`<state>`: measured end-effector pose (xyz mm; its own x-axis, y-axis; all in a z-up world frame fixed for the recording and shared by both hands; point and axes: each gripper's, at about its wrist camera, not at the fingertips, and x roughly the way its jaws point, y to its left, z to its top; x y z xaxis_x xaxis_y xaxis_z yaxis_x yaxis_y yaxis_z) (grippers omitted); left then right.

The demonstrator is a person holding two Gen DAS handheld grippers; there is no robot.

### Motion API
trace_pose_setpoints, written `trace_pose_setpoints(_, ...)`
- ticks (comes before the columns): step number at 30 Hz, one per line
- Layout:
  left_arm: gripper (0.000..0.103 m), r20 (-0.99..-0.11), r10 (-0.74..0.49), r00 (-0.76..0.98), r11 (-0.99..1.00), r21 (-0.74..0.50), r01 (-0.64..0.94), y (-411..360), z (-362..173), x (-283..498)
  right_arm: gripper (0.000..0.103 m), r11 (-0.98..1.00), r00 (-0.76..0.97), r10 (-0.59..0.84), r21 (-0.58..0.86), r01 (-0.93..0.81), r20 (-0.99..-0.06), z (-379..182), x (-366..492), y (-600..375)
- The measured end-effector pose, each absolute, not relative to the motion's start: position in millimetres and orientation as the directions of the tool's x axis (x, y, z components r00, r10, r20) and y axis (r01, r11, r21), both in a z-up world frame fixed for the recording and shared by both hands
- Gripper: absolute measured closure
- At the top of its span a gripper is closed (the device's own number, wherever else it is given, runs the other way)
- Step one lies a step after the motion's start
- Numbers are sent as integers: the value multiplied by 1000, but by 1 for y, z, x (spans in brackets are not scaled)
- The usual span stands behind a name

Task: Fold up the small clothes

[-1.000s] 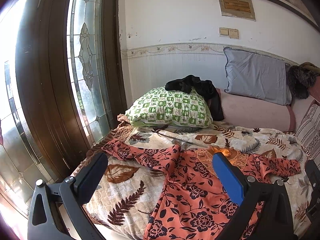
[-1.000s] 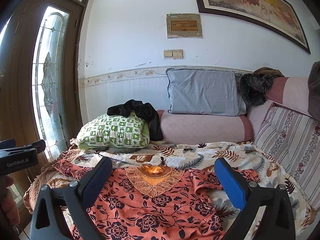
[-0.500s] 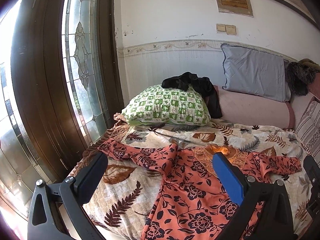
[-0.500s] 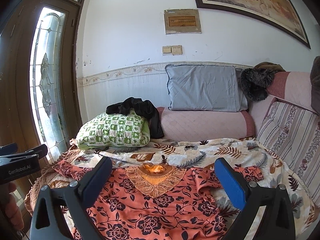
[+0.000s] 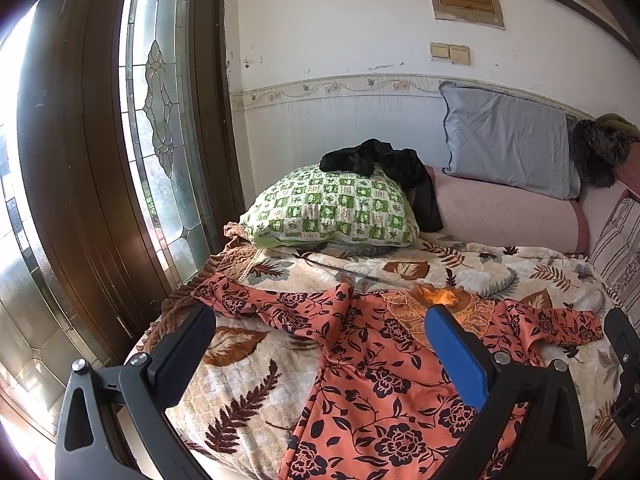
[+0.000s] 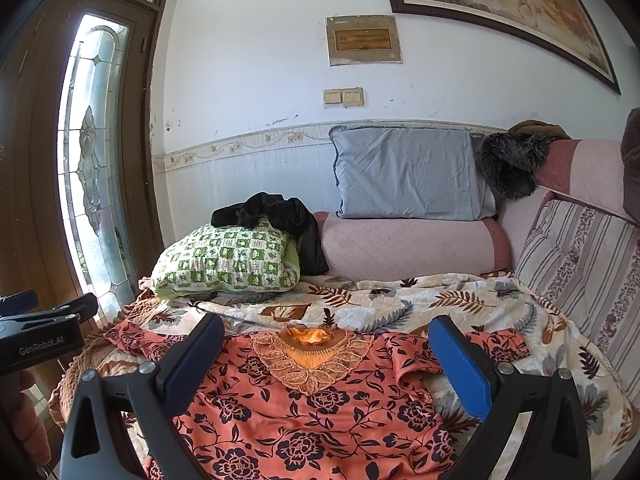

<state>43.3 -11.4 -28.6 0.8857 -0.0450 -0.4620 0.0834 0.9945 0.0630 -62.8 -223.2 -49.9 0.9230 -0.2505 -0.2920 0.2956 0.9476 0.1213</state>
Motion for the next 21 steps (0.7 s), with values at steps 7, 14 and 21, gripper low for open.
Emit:
trace_pose_setpoints(7, 0, -476, -39, 879, 993, 82, 88, -25, -36, 57, 0, 944, 917, -252, 129, 303, -308, -60, -49, -232)
trace_pose_setpoints(14, 0, -489, -36, 871, 990, 99, 97, -41, -45, 72, 0, 939, 915, -244, 158, 306, -321, -70, -32, -246)
trace_pose_setpoints(21, 0, -505, -40, 862, 987, 115, 113, -59, -53, 89, 0, 926, 907, -257, 183, 330, -332, -80, -14, -266)
